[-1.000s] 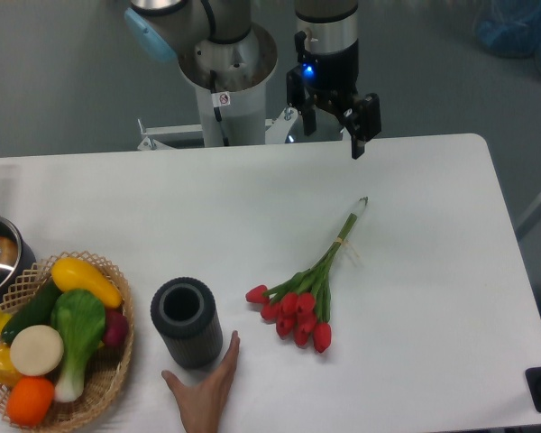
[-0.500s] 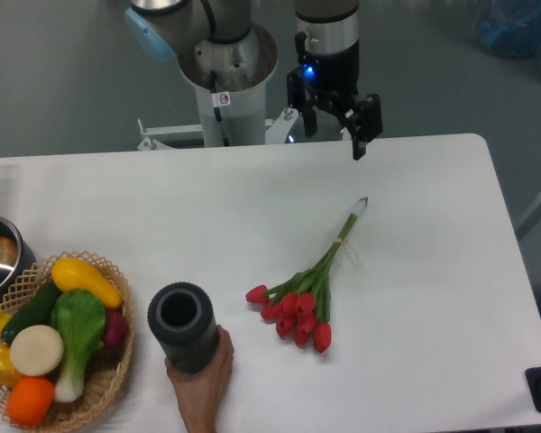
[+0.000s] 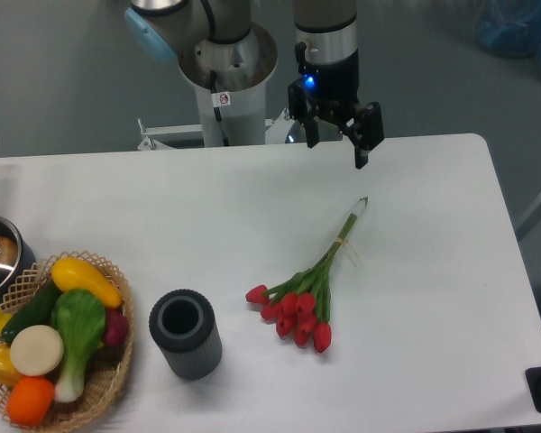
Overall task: Pick up the flowers from the table
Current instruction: 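Move the open gripper down over the tulip stems near the tie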
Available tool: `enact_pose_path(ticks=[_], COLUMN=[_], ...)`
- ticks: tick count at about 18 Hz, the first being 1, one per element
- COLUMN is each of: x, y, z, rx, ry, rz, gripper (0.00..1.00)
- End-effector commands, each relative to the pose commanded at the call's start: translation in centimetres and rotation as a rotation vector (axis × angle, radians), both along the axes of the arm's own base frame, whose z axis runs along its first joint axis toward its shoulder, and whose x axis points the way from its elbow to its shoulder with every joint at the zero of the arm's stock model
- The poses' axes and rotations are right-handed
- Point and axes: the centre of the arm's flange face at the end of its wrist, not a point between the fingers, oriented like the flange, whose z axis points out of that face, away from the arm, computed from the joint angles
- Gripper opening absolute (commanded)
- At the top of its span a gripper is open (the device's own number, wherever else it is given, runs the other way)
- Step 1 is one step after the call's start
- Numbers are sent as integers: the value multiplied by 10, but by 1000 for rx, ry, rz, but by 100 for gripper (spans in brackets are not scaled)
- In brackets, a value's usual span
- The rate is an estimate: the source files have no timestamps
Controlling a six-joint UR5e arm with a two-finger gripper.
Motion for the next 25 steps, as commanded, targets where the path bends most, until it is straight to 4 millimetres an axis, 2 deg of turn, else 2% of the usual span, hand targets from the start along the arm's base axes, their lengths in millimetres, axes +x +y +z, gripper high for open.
enact_pose_path(ticks=[1,6,9,16,21,25], x=[-1,-23,-33,-56,-66,-74], y=[1,11,14,28,33,31], z=[-2,-44,-56,-106,-132,-158], rx=[1,-34,-39,-66,-96,-214], ry=[-5,-88,-110,-145,-181,-168], rz=[7,43,60,64,52,19], gripper=[100,100,100,100,100,100])
